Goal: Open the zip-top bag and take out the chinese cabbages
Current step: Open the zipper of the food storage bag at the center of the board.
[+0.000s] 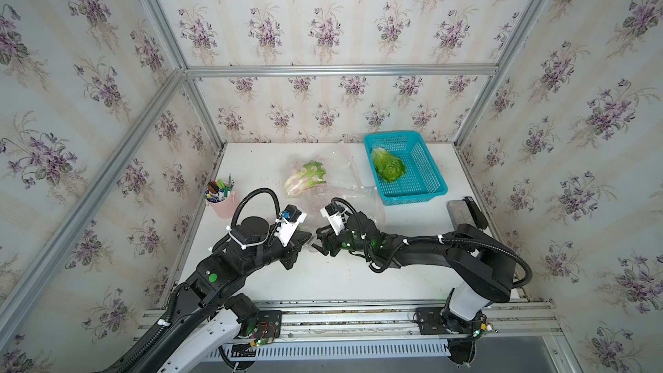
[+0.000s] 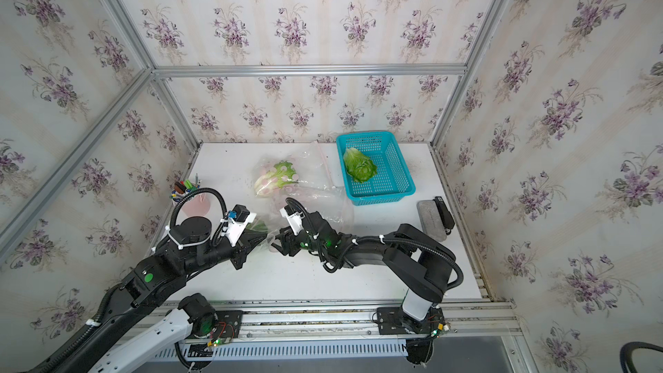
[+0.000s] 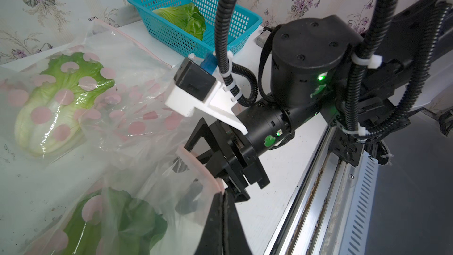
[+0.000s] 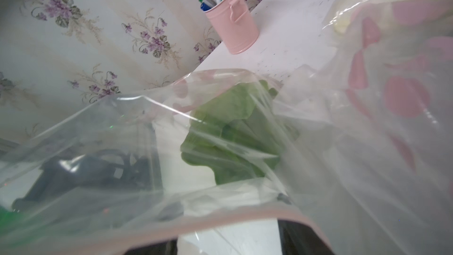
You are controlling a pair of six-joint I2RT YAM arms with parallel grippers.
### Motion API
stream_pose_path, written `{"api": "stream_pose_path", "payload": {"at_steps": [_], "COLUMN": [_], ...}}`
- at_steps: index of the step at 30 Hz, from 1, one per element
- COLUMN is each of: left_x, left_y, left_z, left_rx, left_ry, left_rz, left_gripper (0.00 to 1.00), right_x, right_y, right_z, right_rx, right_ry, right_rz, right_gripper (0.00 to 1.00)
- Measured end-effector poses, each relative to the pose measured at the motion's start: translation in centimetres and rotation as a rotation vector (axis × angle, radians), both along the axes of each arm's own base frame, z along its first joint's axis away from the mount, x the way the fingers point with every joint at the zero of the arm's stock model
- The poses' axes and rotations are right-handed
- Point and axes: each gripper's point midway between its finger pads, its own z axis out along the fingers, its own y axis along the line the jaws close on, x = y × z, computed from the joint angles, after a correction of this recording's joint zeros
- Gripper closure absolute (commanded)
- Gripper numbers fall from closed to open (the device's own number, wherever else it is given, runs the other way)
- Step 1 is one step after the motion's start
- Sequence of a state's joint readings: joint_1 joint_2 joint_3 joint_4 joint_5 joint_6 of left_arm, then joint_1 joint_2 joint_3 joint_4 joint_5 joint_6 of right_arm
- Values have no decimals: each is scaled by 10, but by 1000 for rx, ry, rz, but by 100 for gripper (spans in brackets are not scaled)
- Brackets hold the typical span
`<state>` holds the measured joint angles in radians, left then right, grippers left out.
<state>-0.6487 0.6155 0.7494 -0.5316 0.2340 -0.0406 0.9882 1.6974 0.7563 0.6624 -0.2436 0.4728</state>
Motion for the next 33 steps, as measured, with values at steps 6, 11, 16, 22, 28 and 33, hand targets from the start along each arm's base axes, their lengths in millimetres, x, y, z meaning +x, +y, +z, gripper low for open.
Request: {"api": "stream_pose_path", "payload": {"at_steps": [6,11,16,22,28,33], "left_x": [-1,0,3,3,3,3], "left_y": [2,1,1,0,0,3], "left_z": [4,0,-4,-8,-12,-15], "left_rx": [-10,-5,0,0,-15,-34], "left_ry": [-13,0,17,31,54,76], "left_rz": [5,7,21,26,40,73], "left_gripper": [100,100,100,100,100,94], "right_x": [33,26,12,-7,-5,-1], "right_y": [-9,5,14,20,31,34], "right_z": [-3,-3,-20,-29,-23,-24], "right_rx": [-14,-12,-19,20,77,76], "right_ry": [7,12,76,143,154,141], "right_rz": [-100,-17,63,115,122,123], "right_gripper": [44,58,61,43,36,29]}}
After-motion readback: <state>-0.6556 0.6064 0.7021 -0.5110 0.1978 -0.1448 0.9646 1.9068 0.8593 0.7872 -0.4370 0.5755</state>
